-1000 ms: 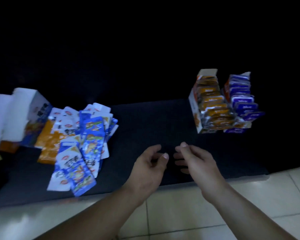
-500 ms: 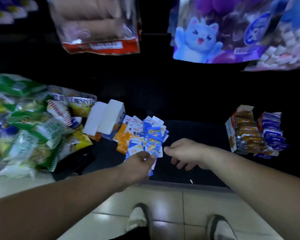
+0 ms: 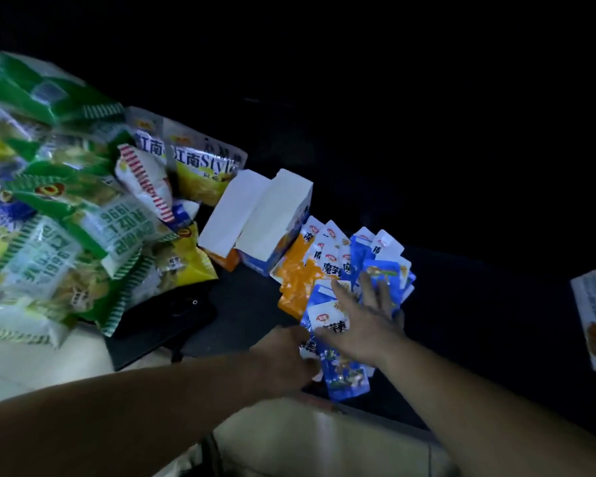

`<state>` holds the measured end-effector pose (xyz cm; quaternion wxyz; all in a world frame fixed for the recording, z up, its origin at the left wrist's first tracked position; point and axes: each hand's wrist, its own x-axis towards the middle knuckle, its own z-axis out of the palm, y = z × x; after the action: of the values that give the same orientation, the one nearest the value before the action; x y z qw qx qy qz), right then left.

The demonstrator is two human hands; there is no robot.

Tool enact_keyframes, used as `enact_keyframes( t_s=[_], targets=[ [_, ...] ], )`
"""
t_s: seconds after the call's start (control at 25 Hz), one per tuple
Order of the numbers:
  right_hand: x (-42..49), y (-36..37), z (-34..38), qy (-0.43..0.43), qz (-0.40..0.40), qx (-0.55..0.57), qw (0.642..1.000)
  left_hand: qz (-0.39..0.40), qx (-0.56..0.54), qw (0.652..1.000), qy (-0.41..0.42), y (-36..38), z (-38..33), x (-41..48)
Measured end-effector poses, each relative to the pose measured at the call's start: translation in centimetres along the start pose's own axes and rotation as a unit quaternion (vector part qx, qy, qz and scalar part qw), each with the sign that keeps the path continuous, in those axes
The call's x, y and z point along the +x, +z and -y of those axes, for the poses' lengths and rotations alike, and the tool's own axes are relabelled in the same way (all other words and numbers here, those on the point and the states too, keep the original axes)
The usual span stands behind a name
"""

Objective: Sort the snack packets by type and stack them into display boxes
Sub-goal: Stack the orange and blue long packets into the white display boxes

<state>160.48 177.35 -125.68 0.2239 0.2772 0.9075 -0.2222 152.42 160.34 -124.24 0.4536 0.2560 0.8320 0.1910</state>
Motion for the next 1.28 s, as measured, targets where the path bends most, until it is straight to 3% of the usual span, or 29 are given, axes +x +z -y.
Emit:
enact_keyframes(
  t_s=[0.12,0.24,0.4,0.52,0.64,0.72,0.8,0.92,1.0,1.12,1.28],
  targets=[
    [0.8,2.5,-3.2,-0.025,-0.044,-0.066,0.997,-0.095,0.05,0.994,-0.005,2.7,1.6,2.2],
    [0.8,2.7,-6.3,-0.009,-0.071,-0.041,0.997,-0.159,-0.055,0.986,0.015,4.3,0.7,3.3],
    [0.6,2.2,-6.9,0.041,-0.129,0.003,0.991,-0.166,-0.198,0.966,0.019,5.2,-0.3,3.8],
    [0.5,2.6,-5.8,-0.013,-0.2,-0.017,0.98,-0.159,-0.236,0.957,0.052,4.1,0.1,3.7],
    [0.9,3.6,-4.2,-0.046,-0.139,-0.012,0.989,-0.265,-0.168,0.945,0.09,2.5,0.8,4.8],
    [1.4,4.2,-4.3,-0.039,-0.112,-0.034,0.992,-0.371,-0.033,0.917,0.141,0.8,1.3,5.9],
    [1.6,3.8,-5.0,-0.023,-0.12,-0.034,0.992,-0.414,0.121,0.882,0.188,-0.8,1.4,7.5],
    [1.7,2.6,-5.7,0.04,-0.164,-0.011,0.986,-0.351,0.174,0.912,0.124,-1.1,0.0,8.7],
    [2.1,1.7,-5.2,0.023,-0.184,-0.005,0.983,-0.322,0.188,0.926,0.061,-0.4,-0.7,9.7],
    [3.5,1.1,-4.1,-0.049,-0.126,0.018,0.991,-0.338,0.218,0.915,0.039,0.2,-0.9,10.8],
    [3.8,1.4,-6.0,-0.021,-0.12,0.027,0.992,-0.336,0.244,0.909,0.031,0.0,-0.3,11.1]
  ],
)
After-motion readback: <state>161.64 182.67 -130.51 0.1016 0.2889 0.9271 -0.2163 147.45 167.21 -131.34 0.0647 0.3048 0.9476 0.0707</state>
